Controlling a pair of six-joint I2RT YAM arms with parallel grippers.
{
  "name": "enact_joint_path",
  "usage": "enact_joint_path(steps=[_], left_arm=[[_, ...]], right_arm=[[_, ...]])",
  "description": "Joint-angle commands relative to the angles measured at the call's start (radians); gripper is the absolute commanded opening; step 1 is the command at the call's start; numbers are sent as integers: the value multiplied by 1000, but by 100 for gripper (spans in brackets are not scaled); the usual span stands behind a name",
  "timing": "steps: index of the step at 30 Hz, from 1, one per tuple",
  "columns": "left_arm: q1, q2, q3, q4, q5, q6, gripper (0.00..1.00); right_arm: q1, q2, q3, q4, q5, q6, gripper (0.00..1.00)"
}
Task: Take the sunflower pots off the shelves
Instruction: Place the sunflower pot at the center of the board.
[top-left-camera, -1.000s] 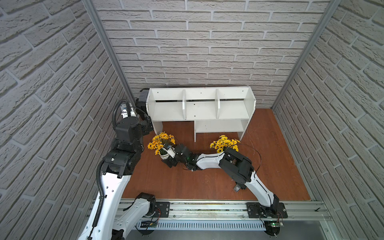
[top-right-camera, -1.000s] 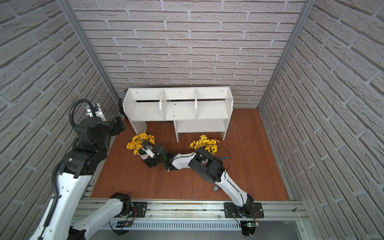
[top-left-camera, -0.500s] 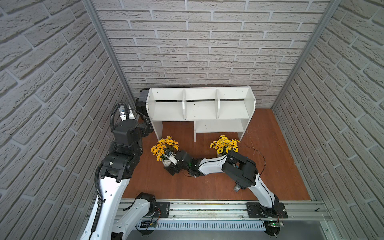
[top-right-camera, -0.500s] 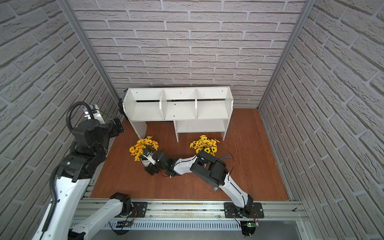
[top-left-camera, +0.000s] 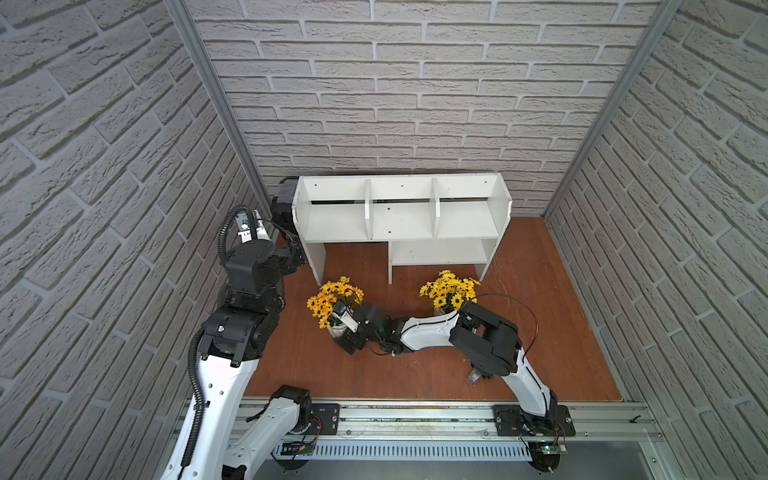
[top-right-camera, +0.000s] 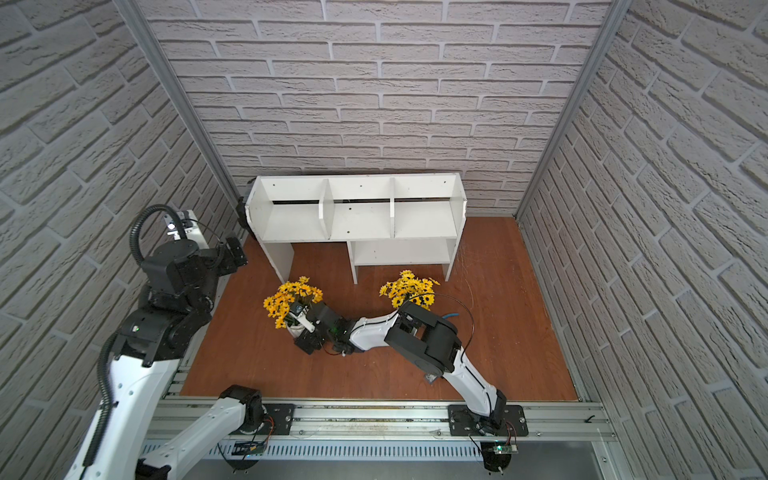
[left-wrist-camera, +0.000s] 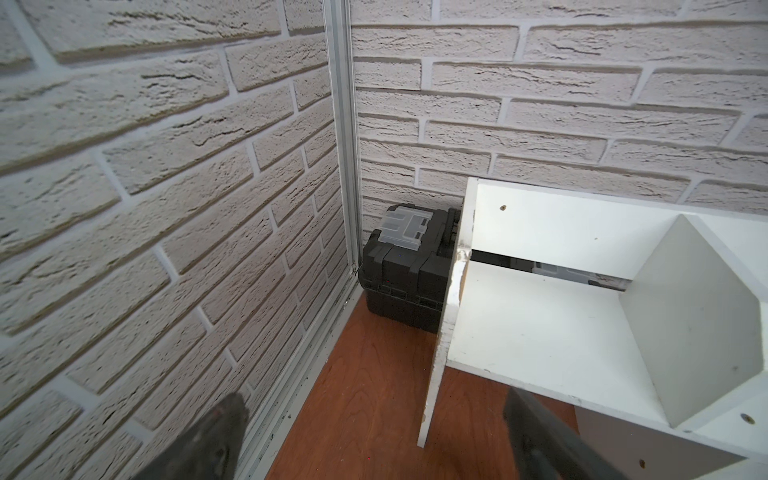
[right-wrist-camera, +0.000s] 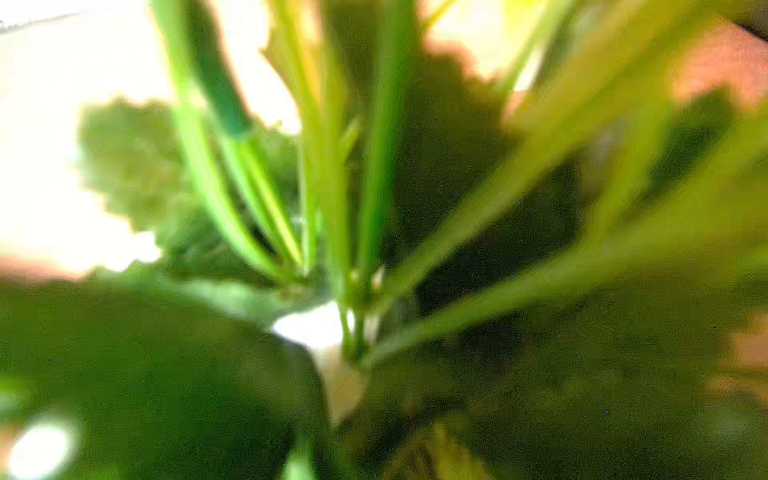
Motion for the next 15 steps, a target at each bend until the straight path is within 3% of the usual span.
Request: enact_joint_path(steps=[1,9,15], left_arm=[[6,-9,-12,37,4,-22,98],[6,-10,-8,30,11,-21,98],[6,-6,-2,30,49,-21,98]], right_arm=[[9,-67,-10,3,10,-8,100],[16,-163,-35,-48,24,-28,100],[16,-324,-33,-172,46,-45,100]])
